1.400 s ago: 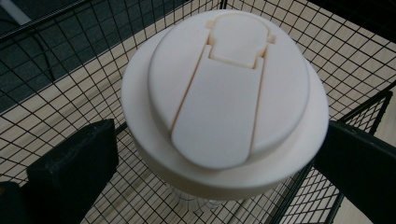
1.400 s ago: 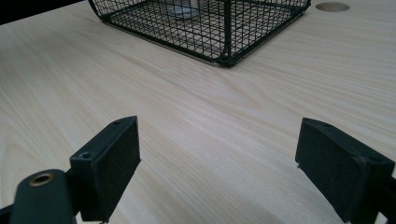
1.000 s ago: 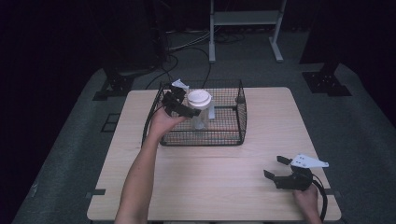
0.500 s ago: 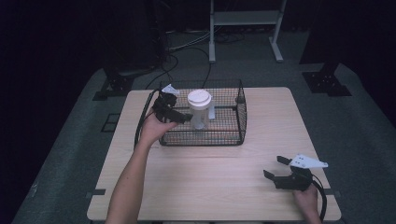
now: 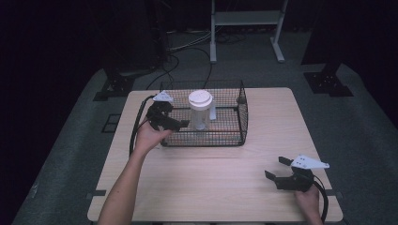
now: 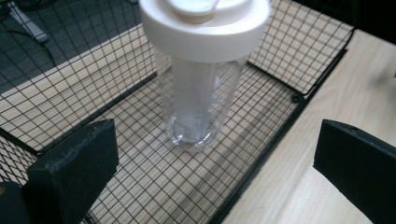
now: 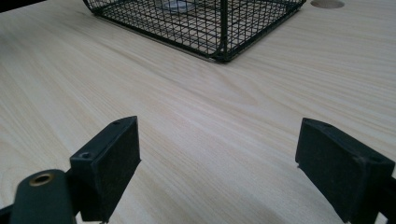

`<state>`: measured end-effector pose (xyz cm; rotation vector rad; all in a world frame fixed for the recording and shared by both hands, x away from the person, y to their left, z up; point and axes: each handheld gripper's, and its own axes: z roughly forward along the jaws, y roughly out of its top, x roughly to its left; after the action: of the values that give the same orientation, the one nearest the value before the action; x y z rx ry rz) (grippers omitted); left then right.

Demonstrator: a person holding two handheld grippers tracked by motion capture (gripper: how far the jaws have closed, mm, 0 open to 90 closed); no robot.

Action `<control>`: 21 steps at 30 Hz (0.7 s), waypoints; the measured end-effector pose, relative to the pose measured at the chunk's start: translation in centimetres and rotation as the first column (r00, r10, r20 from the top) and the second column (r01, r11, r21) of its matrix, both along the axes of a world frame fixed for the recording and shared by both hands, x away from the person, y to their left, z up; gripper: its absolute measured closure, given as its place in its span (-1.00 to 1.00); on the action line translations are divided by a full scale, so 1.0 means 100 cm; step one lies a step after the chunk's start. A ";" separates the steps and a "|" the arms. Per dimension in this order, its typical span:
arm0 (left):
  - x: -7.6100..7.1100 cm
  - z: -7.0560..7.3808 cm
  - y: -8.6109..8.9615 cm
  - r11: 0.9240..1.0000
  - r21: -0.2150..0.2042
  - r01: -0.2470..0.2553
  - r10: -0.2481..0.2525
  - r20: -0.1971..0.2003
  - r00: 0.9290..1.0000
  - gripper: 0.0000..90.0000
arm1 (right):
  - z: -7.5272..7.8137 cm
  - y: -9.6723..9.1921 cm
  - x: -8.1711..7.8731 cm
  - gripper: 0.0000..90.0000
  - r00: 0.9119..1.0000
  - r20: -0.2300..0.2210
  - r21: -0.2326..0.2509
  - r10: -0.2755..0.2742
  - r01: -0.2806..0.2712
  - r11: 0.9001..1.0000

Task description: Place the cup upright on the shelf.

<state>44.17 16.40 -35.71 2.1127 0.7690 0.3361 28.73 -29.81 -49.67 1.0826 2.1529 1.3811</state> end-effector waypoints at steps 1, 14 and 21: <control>-0.002 0.001 0.000 1.000 0.003 0.004 -0.004 0.004 1.000 -1.00 | 0.000 0.000 0.000 -0.71 1.000 0.000 -0.001 -0.001 0.001 1.000; -0.027 0.002 -0.002 0.999 -0.006 0.045 -0.045 0.026 0.999 -1.00 | 0.000 0.000 0.000 -0.71 1.000 0.000 -0.003 -0.005 0.005 1.000; -0.042 -0.006 0.005 0.998 -0.020 0.058 -0.058 0.023 0.998 -1.00 | 0.000 0.000 0.000 -0.71 1.000 -0.004 -0.006 -0.010 0.010 1.000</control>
<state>39.99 16.87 -36.32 2.1040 0.6939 0.3195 28.73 -29.79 -49.68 1.0935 2.1505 1.3679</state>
